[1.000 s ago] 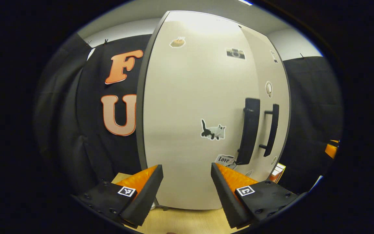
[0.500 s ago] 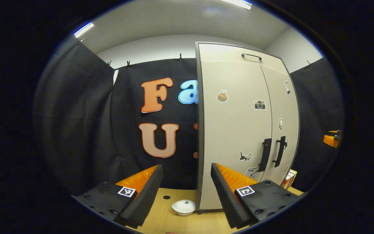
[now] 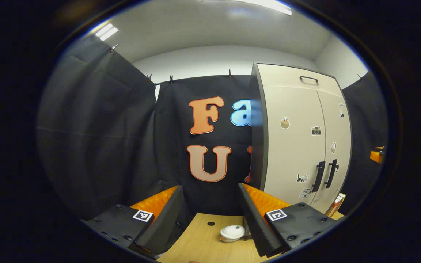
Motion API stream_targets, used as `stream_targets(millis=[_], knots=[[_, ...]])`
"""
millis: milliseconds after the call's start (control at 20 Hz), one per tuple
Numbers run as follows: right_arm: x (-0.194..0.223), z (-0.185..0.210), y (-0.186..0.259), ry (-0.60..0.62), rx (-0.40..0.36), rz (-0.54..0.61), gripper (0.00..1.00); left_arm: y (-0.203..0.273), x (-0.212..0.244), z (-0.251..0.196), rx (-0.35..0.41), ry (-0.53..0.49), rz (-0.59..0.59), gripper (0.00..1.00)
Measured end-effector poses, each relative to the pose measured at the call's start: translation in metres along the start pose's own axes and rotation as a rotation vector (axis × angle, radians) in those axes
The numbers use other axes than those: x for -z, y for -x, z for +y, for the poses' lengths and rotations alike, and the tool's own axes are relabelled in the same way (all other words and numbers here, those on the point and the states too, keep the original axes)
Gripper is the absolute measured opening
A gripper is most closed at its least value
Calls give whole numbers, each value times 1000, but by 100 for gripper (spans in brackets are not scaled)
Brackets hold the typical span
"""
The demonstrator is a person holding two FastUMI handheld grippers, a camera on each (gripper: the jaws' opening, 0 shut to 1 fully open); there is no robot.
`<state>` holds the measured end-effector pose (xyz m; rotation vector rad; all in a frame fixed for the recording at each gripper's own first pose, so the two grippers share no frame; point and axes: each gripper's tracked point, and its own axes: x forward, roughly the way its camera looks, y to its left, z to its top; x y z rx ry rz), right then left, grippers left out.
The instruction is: Grab one shoe with the right hand and put it into the shoe cabinet, grab the other shoe with the left hand and put it into the shoe cabinet; then close the right door with the right hand and the left door with the left hand.
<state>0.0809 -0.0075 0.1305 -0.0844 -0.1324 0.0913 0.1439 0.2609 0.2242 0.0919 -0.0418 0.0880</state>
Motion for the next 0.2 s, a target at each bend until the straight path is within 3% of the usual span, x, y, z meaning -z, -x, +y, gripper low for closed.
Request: stream_targets(millis=[200], knots=[[-2, 5, 8, 10, 15, 4, 92, -2, 7, 12, -1, 3, 4, 96]])
